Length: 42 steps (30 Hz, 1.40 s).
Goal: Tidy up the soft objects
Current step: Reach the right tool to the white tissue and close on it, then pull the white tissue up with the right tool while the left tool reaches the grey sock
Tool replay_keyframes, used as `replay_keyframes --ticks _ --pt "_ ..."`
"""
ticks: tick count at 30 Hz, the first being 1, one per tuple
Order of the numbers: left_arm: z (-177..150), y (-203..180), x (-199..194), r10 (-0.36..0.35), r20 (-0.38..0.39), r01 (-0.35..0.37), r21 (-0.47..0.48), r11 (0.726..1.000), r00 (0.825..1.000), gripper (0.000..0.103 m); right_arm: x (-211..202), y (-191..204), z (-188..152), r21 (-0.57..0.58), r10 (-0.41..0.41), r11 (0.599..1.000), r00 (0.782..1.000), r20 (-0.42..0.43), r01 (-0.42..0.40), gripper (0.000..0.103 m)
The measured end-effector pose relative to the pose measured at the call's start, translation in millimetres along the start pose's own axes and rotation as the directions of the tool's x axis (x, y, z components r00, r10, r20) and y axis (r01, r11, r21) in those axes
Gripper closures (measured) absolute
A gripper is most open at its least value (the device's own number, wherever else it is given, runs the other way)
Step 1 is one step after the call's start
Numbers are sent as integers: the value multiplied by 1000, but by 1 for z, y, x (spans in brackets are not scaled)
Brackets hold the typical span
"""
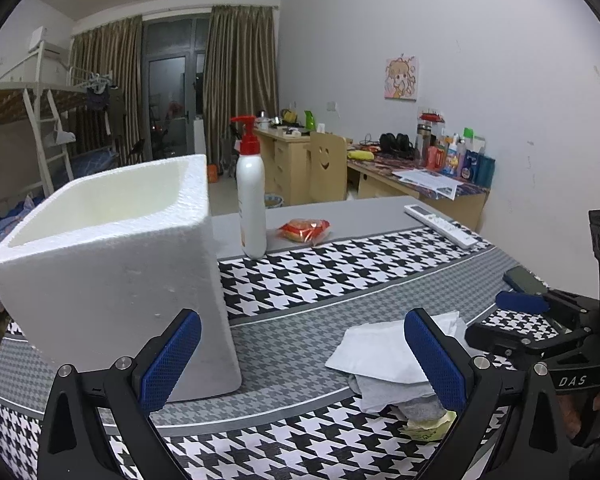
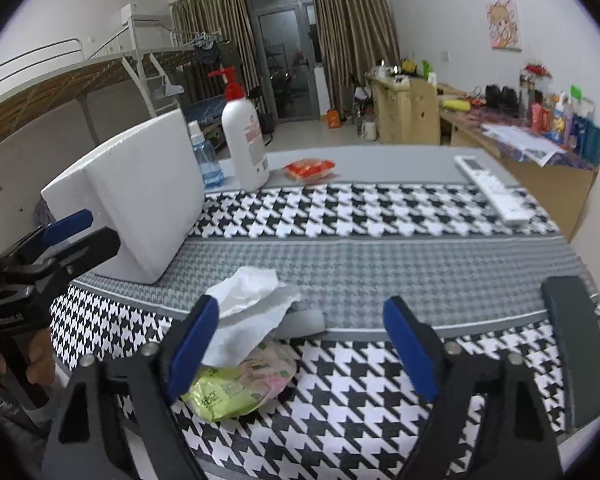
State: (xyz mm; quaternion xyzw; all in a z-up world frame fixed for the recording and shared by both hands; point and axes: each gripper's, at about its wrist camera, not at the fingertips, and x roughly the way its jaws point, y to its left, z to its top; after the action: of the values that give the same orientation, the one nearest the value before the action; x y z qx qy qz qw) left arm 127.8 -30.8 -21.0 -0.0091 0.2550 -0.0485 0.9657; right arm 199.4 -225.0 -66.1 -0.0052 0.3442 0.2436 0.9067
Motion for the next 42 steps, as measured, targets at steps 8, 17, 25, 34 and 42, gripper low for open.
replay_keyframes --ticks 8,17,25,34,42 --pt "-2 3 7 2 -27 -2 -2 1000 1000 1 18 0 -5 22 60 998 995 -75 -58 38" --pt "-2 0 15 0 -41 0 3 1000 999 1 25 1 -1 41 93 995 992 -87 -89 88" --pt "-4 1 16 -2 -49 2 3 1000 999 1 12 -8 13 55 60 997 998 -25 -58 98" --pt "-3 2 18 4 -56 -4 -1 1000 998 1 11 -22 19 104 51 993 998 -27 -48 92" --pt "-3 2 18 9 -62 -9 2 1000 998 1 23 -18 16 121 92 989 994 -53 -85 59"
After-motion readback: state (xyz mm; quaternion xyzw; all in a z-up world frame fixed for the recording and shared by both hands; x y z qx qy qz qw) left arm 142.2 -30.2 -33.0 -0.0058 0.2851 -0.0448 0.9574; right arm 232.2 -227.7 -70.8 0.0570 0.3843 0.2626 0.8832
